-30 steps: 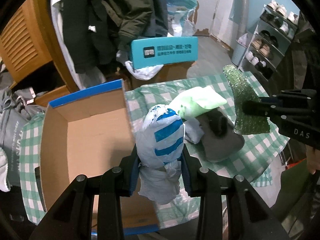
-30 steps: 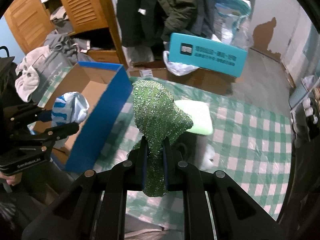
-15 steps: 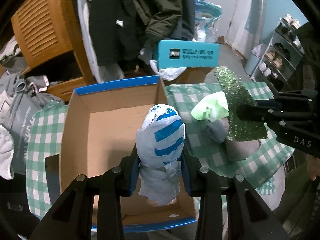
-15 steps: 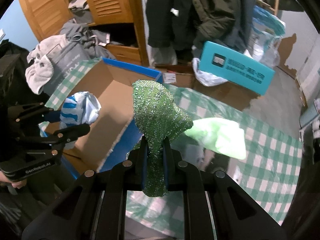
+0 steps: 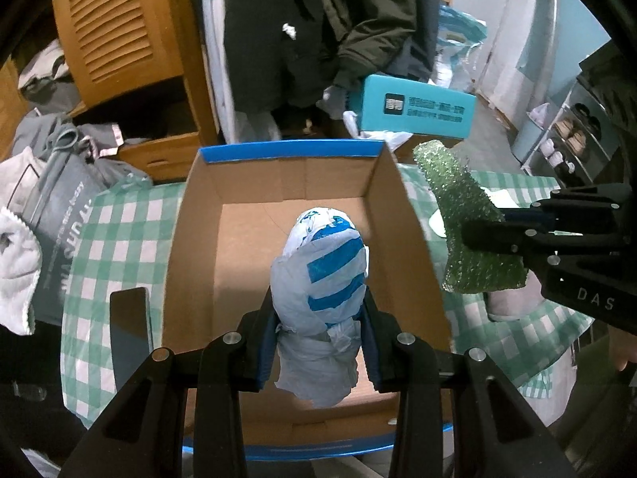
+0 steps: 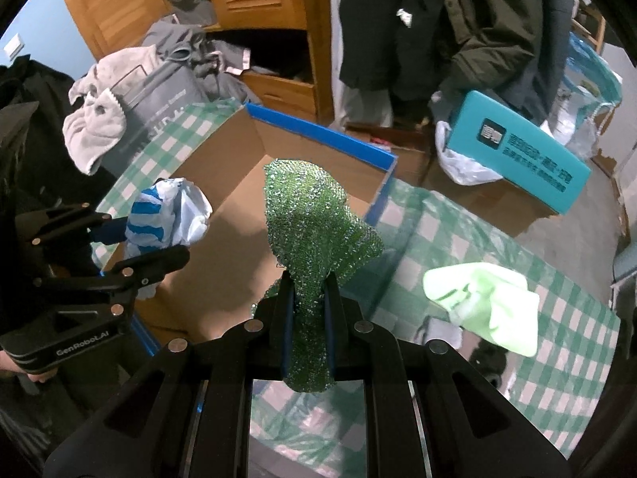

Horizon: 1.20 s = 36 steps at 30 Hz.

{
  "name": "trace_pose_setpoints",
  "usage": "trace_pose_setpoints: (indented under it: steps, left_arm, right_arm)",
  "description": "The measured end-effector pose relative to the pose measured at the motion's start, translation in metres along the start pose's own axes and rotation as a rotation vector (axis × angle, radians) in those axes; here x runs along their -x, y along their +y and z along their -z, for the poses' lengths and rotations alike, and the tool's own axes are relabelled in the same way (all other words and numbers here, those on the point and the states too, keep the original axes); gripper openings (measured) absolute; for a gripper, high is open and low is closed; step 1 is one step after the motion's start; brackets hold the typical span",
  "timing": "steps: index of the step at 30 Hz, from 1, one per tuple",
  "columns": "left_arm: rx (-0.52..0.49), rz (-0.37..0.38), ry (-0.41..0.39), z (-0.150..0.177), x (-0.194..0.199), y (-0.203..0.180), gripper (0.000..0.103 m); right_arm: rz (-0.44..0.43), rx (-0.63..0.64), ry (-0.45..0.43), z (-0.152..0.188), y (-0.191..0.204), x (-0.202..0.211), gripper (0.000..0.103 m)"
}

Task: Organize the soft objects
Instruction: 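Carry the striped sock and green scrubber with both grippers over the shoebox, then open both grippers to drop the sock and scrubber into the shoebox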

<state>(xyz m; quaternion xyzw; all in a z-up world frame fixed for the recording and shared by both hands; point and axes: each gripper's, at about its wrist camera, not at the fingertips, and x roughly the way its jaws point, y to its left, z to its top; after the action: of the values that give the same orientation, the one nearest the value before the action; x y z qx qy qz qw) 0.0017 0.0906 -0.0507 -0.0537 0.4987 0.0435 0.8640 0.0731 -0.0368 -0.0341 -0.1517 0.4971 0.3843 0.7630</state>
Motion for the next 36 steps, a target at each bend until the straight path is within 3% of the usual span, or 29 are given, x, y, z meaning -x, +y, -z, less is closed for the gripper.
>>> trace_pose_setpoints:
  steps: [5, 18, 21, 25, 30, 36]
  left_arm:
    - [-0.005, -0.051, 0.006, 0.002, -0.006, 0.006, 0.037]
    - [0.029, -0.045, 0.041, 0.007, -0.015, 0.020, 0.038]
    - [0.027, -0.047, 0.046, 0.007, -0.016, 0.020, 0.039]
    - [0.023, -0.064, 0.053, 0.007, -0.017, 0.018, 0.041]
    - [0.022, -0.080, 0.051, 0.006, -0.015, 0.018, 0.053]
    - [0.020, -0.073, 0.044, 0.005, -0.012, 0.014, 0.060]
  right_arm:
    - [-0.015, 0.017, 0.020, -0.007, 0.012, -0.013, 0.011]
    - [-0.048, 0.038, 0.071, -0.016, 0.032, -0.041, 0.011]
    - [-0.055, 0.028, 0.082, -0.016, 0.032, -0.044, 0.017]
    - [-0.048, 0.027, 0.077, -0.015, 0.033, -0.044, 0.037]
    - [-0.036, 0.016, 0.066, -0.015, 0.028, -0.039, 0.047]
    - [-0.021, 0.012, 0.052, -0.011, 0.022, -0.032, 0.049]
